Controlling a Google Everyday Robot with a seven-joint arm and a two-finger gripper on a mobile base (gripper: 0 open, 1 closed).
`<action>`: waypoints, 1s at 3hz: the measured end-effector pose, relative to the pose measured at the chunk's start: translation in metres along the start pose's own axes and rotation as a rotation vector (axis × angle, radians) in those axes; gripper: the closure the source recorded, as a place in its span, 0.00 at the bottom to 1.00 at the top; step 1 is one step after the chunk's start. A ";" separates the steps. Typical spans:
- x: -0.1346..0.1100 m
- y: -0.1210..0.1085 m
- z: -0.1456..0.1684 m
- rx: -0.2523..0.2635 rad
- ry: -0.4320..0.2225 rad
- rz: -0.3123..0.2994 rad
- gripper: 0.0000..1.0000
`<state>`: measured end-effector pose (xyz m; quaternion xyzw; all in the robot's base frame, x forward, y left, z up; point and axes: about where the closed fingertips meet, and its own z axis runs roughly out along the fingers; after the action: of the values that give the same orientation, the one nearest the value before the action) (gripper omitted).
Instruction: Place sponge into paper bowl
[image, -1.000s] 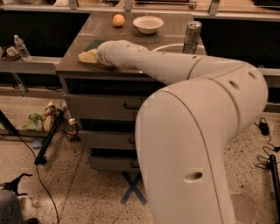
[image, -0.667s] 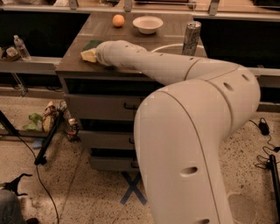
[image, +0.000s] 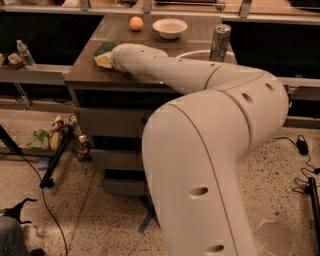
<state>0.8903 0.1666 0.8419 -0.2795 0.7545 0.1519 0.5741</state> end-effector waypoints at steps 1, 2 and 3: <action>-0.015 -0.049 -0.014 0.107 -0.024 -0.044 1.00; -0.015 -0.107 -0.044 0.227 -0.021 -0.062 1.00; -0.015 -0.107 -0.044 0.227 -0.021 -0.062 1.00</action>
Offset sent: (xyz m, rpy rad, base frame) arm 0.0347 -0.1657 0.0455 -0.0988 -0.1255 -0.3096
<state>0.9225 0.0613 0.8790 -0.2344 0.7518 0.0507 0.6143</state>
